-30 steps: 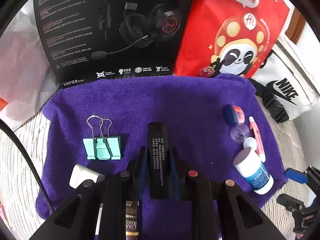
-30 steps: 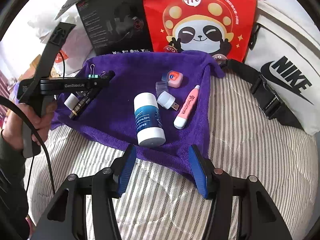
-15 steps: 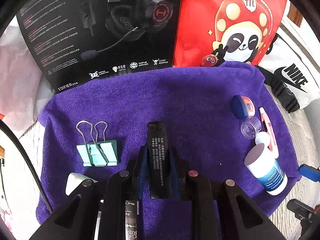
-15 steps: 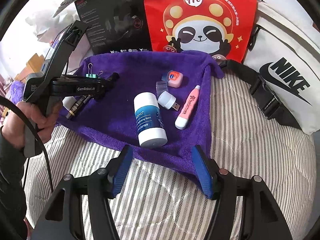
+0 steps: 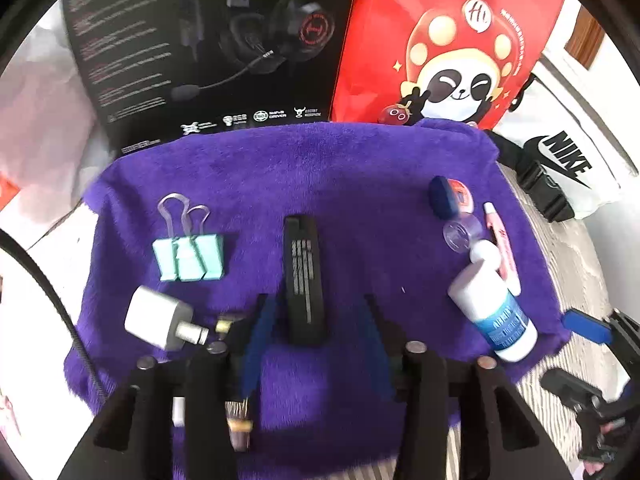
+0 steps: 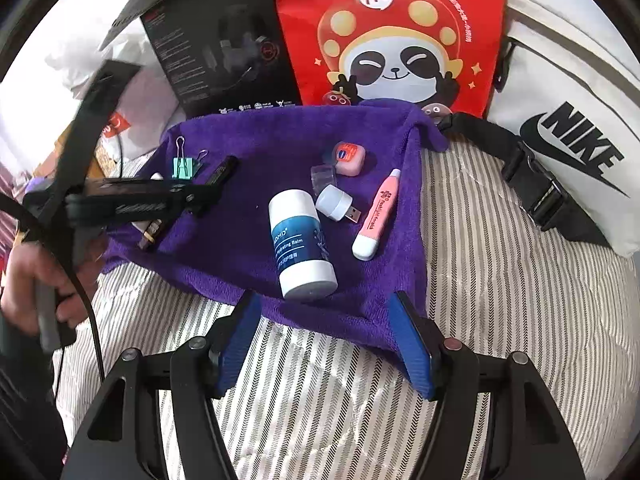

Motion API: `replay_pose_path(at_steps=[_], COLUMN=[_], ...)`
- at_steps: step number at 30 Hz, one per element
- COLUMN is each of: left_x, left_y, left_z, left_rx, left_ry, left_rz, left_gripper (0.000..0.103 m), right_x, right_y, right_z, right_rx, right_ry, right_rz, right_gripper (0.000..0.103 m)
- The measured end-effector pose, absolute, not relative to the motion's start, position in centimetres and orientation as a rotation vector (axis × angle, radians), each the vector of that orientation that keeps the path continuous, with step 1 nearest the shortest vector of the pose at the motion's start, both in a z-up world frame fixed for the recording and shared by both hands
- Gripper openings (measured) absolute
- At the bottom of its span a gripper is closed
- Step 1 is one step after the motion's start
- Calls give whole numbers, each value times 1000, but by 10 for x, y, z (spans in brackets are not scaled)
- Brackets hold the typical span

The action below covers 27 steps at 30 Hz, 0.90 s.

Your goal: Organize rigid objects

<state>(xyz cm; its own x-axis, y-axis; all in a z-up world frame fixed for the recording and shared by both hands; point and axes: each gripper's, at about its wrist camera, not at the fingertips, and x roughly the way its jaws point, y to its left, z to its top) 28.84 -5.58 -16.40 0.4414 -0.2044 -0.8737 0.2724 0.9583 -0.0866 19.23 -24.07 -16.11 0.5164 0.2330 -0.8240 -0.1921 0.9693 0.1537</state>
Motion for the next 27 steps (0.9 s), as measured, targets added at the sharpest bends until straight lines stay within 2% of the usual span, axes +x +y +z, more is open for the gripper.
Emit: replay_pose_path(at_steps=[3, 5, 11, 15, 22, 27], left_x=[273, 264, 244, 238, 233, 230], left_y=[-49, -45, -29, -24, -18, -17], left_z=[-157, -156, -163, -167, -167, -166], left_rx=[71, 83, 81, 64, 53, 40], left_ry=[1065, 1064, 1084, 1092, 1057, 1038], left_rz=[-278, -254, -203, -186, -127, -111], left_gripper=[52, 59, 62, 64, 80, 86], right_x=[193, 194, 200, 202, 205, 204], right_y=[-240, -240, -237, -229, -211, -209], right_z=[-161, -161, -162, -163, -169, -170], right_rx=[49, 51, 58, 25, -68, -58], right_ry=[1000, 1004, 1018, 1012, 1009, 996], right_rz=[247, 237, 191, 170, 163, 172], right_gripper=[66, 66, 67, 72, 91, 98])
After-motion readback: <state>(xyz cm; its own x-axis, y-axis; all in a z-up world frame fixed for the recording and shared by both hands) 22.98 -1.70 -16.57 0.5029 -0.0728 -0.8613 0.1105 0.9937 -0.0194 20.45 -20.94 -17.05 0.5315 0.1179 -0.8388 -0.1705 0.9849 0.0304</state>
